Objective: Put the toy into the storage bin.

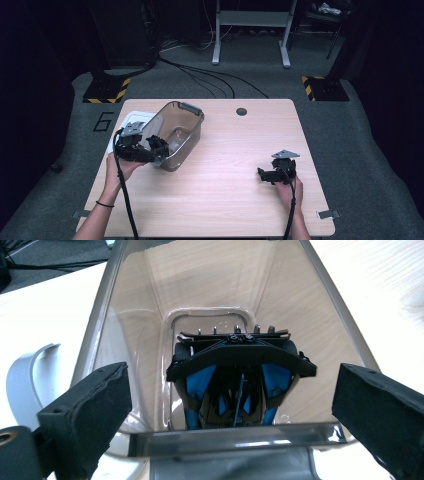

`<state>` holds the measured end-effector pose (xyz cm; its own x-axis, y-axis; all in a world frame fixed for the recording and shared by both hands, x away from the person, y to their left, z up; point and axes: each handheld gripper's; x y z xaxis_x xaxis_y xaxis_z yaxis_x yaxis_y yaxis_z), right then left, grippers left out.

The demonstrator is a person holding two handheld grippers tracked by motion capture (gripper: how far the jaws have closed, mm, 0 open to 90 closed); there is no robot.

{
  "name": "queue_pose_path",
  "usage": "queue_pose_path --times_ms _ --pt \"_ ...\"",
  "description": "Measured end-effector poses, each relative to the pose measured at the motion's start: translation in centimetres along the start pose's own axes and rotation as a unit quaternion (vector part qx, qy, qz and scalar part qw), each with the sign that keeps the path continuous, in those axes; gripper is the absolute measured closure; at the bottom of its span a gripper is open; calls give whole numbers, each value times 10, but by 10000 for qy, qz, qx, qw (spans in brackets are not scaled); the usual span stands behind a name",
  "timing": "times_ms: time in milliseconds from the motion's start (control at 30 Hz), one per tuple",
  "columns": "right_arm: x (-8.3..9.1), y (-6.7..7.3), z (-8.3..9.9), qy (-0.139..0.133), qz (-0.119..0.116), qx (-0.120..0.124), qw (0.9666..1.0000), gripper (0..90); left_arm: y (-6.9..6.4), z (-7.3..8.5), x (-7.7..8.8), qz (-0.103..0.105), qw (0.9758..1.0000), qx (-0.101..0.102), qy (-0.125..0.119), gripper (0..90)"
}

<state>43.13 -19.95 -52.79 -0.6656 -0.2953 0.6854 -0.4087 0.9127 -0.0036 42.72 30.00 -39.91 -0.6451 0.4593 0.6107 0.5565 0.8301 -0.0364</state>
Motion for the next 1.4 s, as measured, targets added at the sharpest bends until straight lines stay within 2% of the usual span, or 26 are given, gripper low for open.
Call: queue_pose_path --times_ms 167,333,533,667,733,933,1067,1167,1267,1400 --pt "0 0 0 -3 1 1 10000 60 4 1 14 -33 10000 8 -6 2" --pt "0 0 0 1 10 -3 10000 60 16 6 28 -214 9997 109 -31 2" --pt "0 0 0 2 1 -5 10000 60 37 18 39 -448 9984 350 -44 1" --pt "0 0 0 4 1 -10 10000 60 56 26 41 -665 9956 640 -157 2" --pt "0 0 0 4 11 -6 10000 60 63 28 42 -699 9950 710 -104 2" --pt "0 0 0 4 12 -7 10000 60 84 37 33 -844 9917 972 -33 6" --pt "0 0 0 3 12 -1 10000 60 97 43 21 -941 9891 1136 -33 16" --pt "0 0 0 6 4 -22 10000 60 106 46 11 -943 9886 1163 134 24" --pt "0 0 0 -2 4 3 10000 60 112 49 -2 -985 9877 1206 117 32" --pt "0 0 0 0 14 -1 10000 60 120 51 -17 -995 9870 1246 209 46"
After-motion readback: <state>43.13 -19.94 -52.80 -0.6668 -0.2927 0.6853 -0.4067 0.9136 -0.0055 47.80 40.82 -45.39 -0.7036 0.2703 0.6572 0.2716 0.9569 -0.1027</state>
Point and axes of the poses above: each handheld gripper's, and its own axes: x roughly backward along the jaws, z roughly out of its underside, y roughly to its left, and after that the axes turned 1 degree about z, right-handed
